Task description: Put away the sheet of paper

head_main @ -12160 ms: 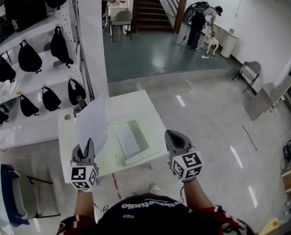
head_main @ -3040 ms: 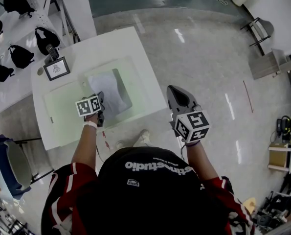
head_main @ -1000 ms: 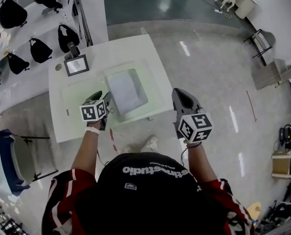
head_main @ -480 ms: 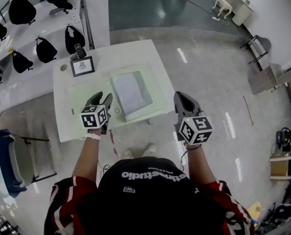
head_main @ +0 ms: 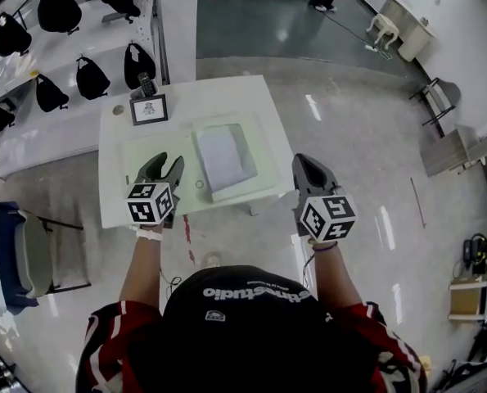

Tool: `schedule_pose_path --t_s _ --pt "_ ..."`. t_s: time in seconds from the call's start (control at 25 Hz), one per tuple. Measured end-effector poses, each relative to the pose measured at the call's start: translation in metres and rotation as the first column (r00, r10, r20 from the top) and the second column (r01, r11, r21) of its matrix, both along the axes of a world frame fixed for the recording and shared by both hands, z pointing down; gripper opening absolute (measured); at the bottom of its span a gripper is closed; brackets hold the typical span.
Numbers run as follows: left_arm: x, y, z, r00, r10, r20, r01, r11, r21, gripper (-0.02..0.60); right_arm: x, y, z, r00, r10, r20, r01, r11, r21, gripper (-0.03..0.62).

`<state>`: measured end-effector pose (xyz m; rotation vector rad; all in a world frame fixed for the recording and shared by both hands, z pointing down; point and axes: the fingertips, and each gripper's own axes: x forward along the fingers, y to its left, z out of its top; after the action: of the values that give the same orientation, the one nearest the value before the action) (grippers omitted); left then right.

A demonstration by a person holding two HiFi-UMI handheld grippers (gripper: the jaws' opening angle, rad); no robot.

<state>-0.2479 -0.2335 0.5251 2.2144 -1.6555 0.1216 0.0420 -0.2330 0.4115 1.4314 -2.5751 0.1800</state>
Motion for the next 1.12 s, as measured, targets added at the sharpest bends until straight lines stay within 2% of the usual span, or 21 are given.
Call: schedule_pose_path --t_s 0.44,0.68,0.92,1.12 --pt "0.013 0.044 -0.066 0.995 -0.035 0.097 0.02 0.989 0.144 0.192 0.03 0.023 -0.014 0.999 -0.019 0.037 0.019 1.0 0.017 0.003" --pt "0.033 0.055 -0.097 0.992 -0.031 0.124 0.006 0.981 0.195 0.187 0.05 0.037 -0.022 0.996 0.006 0.094 -0.009 0.999 0.033 0.003" --pt "0.059 0.062 -0.136 0.993 -0.03 0.118 -0.002 0.965 0.263 0.166 0.074 0.048 -0.038 0.993 0.028 0.114 -0.035 0.997 0.066 0.003" --pt "0.077 0.066 -0.152 0.986 -0.032 0.165 -0.019 0.954 0.3 0.152 0.082 0.053 -0.045 0.993 0.023 0.116 -0.033 0.996 0.084 0.003"
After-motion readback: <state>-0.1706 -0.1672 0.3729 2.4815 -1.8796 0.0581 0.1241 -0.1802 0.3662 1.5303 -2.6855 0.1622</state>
